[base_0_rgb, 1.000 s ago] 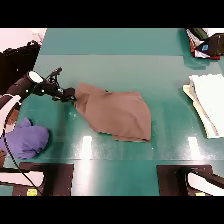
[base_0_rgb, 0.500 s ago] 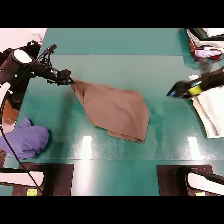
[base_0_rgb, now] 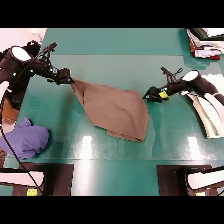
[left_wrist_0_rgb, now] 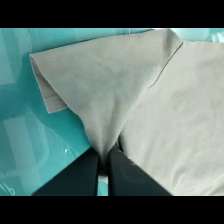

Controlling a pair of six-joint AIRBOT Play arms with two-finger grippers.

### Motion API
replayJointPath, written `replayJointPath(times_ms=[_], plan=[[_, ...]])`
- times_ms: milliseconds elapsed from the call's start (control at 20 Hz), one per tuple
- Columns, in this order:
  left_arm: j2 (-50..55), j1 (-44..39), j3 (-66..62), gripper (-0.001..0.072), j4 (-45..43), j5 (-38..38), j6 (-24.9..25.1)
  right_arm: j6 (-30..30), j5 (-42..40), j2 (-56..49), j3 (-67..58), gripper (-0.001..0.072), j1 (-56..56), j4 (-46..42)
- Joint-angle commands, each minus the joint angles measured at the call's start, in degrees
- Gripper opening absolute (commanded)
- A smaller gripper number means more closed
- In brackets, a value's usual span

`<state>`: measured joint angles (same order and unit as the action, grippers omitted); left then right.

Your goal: Fold the shirts.

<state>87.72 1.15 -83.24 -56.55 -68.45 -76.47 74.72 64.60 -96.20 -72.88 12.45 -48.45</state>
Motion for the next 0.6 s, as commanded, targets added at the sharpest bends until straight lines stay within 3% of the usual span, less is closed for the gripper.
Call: replayJointPath(times_ms=[0,100,250,550], plan=[[0.0,0.0,-0.1,0.0029,0.0,0.0,0.0,-0.2,-1.4,-6.9,-7.2,0.0448,2.3,0.9],[0.0,0.0,-0.1,0.0028,0.0,-0.2,0.0,-0.2,-1.0,-9.3,-10.5,0.0404,3.6,0.9],[-0.1,0.0,-0.1,0.0027,0.0,-1.2,0.0,-1.7,-2.6,-9.9,-14.2,0.0015,5.3,0.7],[-11.7,0.0,-1.7,0.0026,-0.3,4.4,0.0,-2.8,-2.0,-1.1,-25.3,0.0012,3.2,0.2]])
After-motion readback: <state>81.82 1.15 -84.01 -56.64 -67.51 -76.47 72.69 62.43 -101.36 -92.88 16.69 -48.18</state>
